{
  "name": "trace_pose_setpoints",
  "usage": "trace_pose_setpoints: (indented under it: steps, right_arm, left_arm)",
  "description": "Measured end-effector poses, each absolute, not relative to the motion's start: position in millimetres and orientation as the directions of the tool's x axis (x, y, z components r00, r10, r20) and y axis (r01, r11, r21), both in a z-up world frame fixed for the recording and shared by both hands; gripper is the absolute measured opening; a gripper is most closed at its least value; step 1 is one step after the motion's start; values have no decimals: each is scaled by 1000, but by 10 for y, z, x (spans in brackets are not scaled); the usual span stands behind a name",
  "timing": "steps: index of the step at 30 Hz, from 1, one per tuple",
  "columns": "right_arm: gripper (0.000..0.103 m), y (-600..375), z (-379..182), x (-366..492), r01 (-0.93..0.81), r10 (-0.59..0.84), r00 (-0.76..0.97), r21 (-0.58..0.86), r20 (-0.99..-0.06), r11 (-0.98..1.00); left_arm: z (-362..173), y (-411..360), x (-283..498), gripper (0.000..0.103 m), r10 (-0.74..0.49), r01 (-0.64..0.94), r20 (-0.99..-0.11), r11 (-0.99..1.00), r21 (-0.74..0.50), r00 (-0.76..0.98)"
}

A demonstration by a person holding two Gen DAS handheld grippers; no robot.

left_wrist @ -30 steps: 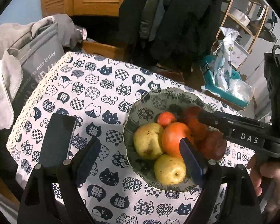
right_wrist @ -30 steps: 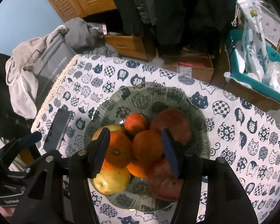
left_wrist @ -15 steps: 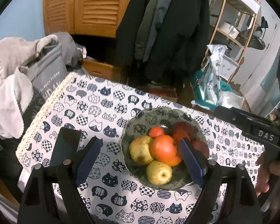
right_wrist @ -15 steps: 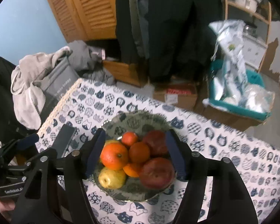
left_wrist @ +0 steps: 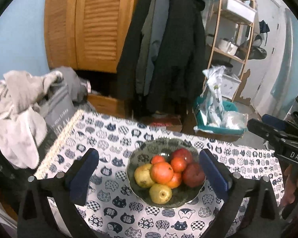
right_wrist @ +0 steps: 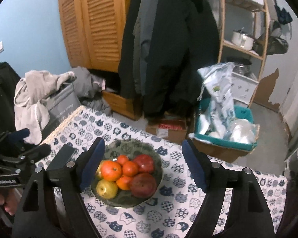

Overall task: Organize fruits
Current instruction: 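Open both tools to release the oranges and lift them away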

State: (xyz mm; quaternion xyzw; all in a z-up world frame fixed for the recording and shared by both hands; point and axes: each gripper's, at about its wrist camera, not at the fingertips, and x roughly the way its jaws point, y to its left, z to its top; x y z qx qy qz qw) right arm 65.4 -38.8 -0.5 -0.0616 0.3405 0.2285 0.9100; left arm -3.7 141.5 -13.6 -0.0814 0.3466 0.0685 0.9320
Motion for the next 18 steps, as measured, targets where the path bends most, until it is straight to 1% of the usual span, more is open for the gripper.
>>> trace_pose_setpoints:
  steps: [8,18]
  right_arm:
    - [79,-624,151,443,-418,328,728,-11,-602,908]
    - [80,-941,265,260,-367,294,795,-35,-530,930]
  left_arm:
    - [202,1257,-208,102,87,-159,-581,984,-74,809]
    - [400,1074,-284,102,85,-138,-515,988,-64,853]
